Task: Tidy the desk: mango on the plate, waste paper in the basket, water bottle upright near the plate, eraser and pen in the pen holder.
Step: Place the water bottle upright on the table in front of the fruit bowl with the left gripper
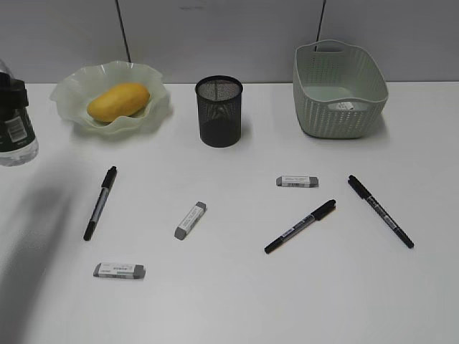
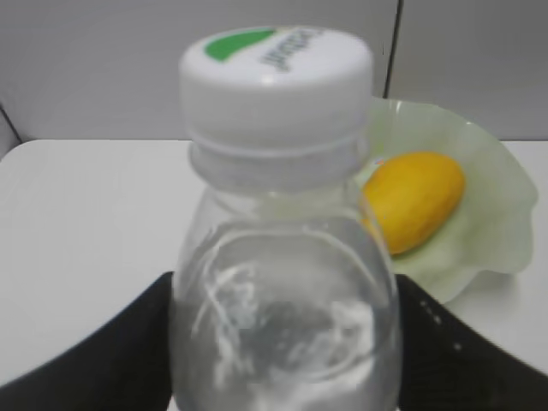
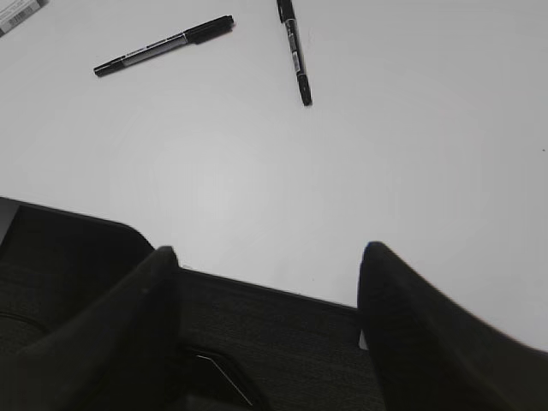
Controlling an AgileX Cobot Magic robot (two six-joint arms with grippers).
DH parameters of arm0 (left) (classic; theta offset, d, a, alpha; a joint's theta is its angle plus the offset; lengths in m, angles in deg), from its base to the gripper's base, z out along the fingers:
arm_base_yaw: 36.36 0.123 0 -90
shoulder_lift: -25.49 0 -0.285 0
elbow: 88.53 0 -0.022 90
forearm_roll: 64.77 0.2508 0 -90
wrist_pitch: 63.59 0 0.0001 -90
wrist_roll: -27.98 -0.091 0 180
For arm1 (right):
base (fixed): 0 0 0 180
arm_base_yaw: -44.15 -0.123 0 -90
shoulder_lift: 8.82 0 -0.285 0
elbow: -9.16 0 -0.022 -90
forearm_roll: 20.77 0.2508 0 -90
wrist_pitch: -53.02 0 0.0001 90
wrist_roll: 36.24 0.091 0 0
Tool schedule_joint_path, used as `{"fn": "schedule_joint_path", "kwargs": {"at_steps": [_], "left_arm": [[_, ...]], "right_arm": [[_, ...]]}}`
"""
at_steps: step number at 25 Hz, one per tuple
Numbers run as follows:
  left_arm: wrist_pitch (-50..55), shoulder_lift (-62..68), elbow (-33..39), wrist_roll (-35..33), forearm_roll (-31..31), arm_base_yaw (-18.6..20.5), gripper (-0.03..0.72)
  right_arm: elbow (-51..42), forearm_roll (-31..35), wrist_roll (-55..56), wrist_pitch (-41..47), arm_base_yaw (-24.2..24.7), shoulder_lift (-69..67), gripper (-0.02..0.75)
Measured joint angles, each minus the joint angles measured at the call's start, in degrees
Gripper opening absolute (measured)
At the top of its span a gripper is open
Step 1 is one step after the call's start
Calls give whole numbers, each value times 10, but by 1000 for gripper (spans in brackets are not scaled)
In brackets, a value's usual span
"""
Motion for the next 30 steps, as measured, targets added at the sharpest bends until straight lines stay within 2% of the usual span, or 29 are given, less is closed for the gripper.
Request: {"fn": "schedule_joint_path", "kwargs": {"at_steps": [6,11,14,24,30], "left_arm": [[-105,93,0,75,13,0,517],[-211,164,1,139,94,0,517],[-263,198,1,149,126,0,517],[-319,251,1,153,140,0,516],[-327,253,1,154,172,0,592]], "right_arm": [[0,0,0,0,0,0,510],[0,0,0,0,0,0,510],[0,0,0,-1,0,0,510],[0,0,0,-10,0,0,510],[0,0,0,-11,0,0,510]]}}
